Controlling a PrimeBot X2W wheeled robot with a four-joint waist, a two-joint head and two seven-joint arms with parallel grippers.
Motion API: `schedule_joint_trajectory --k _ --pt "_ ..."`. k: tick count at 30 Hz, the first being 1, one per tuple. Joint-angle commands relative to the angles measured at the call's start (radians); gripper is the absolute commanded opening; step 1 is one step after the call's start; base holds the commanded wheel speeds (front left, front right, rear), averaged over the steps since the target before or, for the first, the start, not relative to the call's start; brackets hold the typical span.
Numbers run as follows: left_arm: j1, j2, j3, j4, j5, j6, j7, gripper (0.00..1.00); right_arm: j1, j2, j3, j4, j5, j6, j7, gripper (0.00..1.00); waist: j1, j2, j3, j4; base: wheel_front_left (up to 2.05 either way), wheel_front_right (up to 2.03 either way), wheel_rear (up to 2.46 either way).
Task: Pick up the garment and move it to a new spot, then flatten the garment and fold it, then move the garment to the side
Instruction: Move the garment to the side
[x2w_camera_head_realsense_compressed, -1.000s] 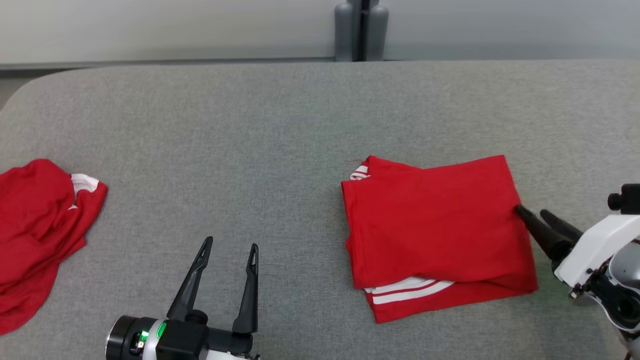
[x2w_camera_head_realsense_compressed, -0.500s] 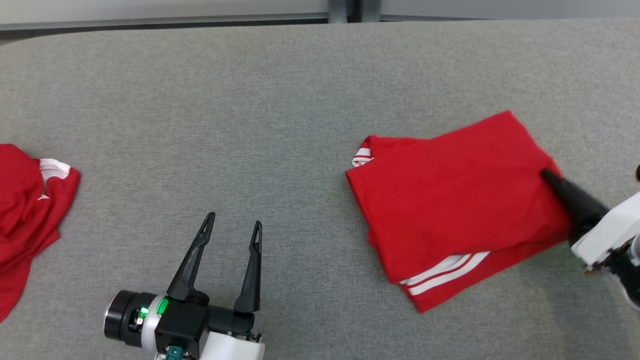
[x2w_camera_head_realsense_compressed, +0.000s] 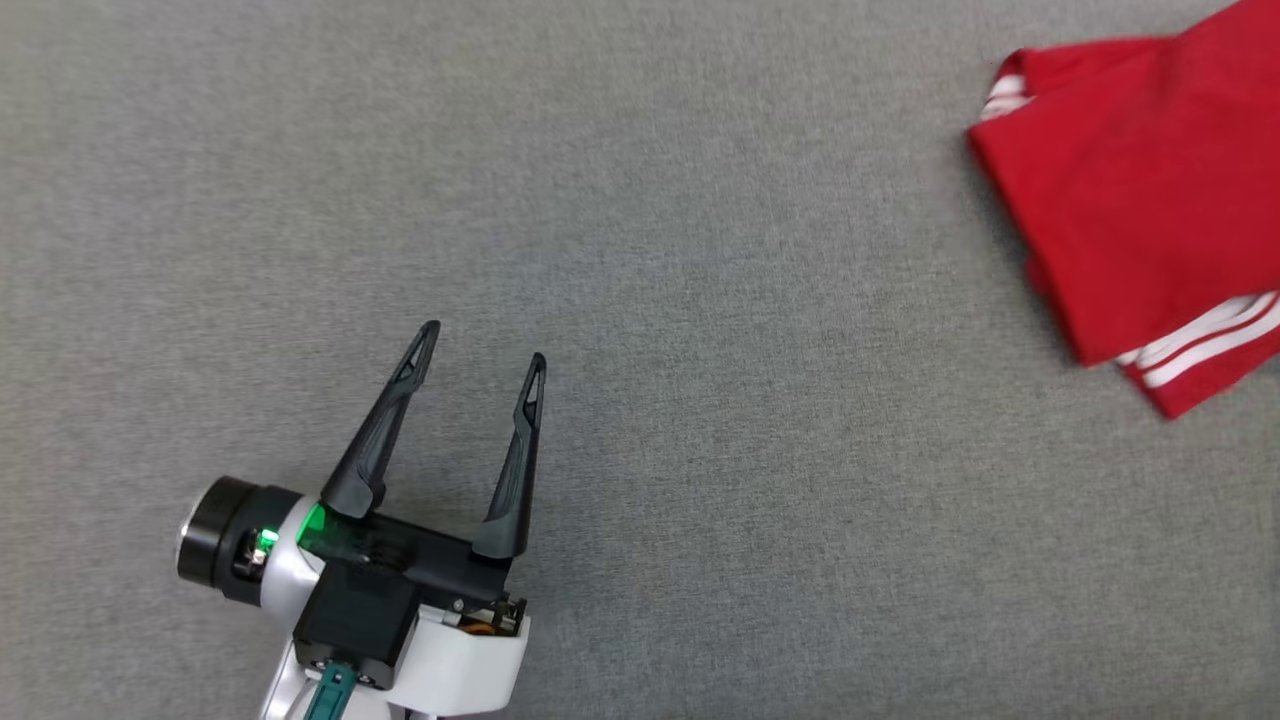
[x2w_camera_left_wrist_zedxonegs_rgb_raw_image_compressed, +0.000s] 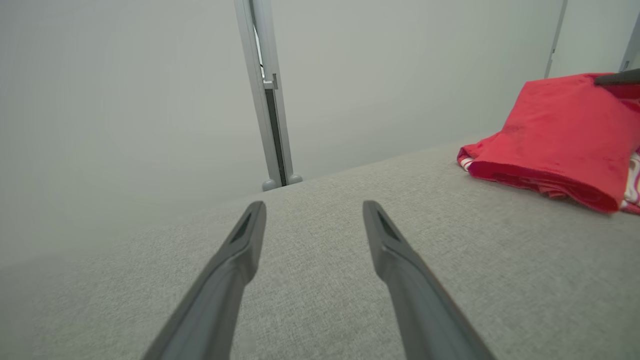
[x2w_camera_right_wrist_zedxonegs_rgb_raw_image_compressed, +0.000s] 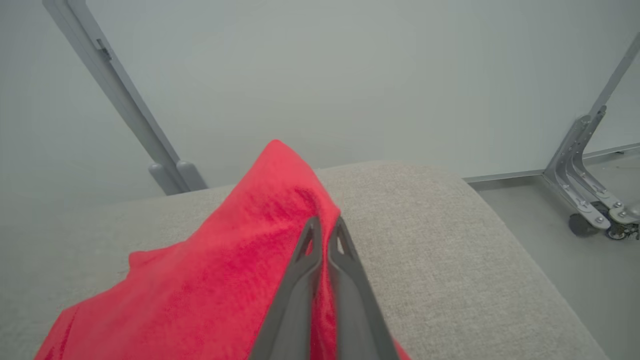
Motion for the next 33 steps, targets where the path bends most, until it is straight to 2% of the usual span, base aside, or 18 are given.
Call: schedule_joint_trajectory --k 1,8,11,12,13,14,18,22,24,30,31,33 --pt "-0.022 0.009 -0.001 -0.009 0.006 -0.005 0.0 1.0 -0.02 -0.012 -0.016 0.02 -0.007 0.0 -0.013 0.0 0.0 0.0 0.05 -0.03 0.0 0.0 0.0" --pt "-0.064 0.043 -0.024 -0.053 0.018 0.008 0.0 1.0 -0.104 -0.062 -0.097 0.152 -0.046 0.0 -0.049 0.0 0.0 0.0 0.12 -0.044 0.0 0.0 0.0" --pt "-0.074 0.055 -0.034 -0.067 0.018 0.014 0.0 1.0 -0.132 -0.062 -0.121 0.213 -0.076 0.0 -0.059 0.0 0.0 0.0 0.135 -0.045 0.0 0.0 0.0" --pt "-0.077 0.057 -0.036 -0.069 0.017 0.018 0.0 1.0 -0.143 -0.059 -0.13 0.24 -0.088 0.0 -0.058 0.03 0.0 0.0 0.137 -0.044 0.0 0.0 0.0" --pt "-0.079 0.059 -0.04 -0.071 0.016 0.019 0.0 1.0 -0.154 -0.059 -0.136 0.271 -0.11 -0.001 -0.056 0.59 0.0 0.0 0.139 -0.043 0.0 0.0 0.0" --pt "-0.081 0.061 -0.045 -0.07 0.013 0.02 0.0 1.0 -0.171 -0.057 -0.143 0.306 -0.135 -0.001 -0.065 1.0 0.0 0.0 0.14 -0.041 0.0 0.0 0.0" --pt "-0.084 0.061 -0.059 -0.058 0.0 0.03 0.0 1.0 -0.229 -0.009 -0.151 0.423 -0.261 0.0 -0.119 1.0 0.0 0.0 0.118 -0.031 0.0 0.0 0.0" --pt "-0.071 0.05 -0.067 -0.045 -0.019 0.046 0.0 1.0 -0.242 0.078 -0.119 0.47 -0.373 0.0 -0.154 1.0 0.0 0.0 0.063 -0.019 0.0 0.0 0.0" --pt "-0.065 0.048 -0.066 -0.04 -0.024 0.049 0.0 1.0 -0.235 0.102 -0.11 0.469 -0.393 0.0 -0.162 1.0 0.0 0.0 0.047 -0.017 0.0 0.0 0.0" --pt "-0.029 0.019 -0.054 0.001 -0.065 0.066 0.0 1.0 -0.13 0.248 -0.061 0.388 -0.466 0.0 -0.203 1.0 0.0 0.0 -0.068 0.005 0.0 0.0 0.0" --pt "-0.009 0.009 -0.045 0.026 -0.083 0.067 0.0 1.0 -0.081 0.298 -0.057 0.363 -0.484 0.0 -0.209 1.0 0.0 0.0 -0.112 0.012 0.0 0.0 0.0" --pt "0.006 -0.003 -0.03 0.051 -0.103 0.069 0.0 1.0 -0.038 0.337 -0.08 0.308 -0.518 0.0 -0.209 1.0 0.0 0.0 -0.157 0.02 0.0 0.0 0.0"
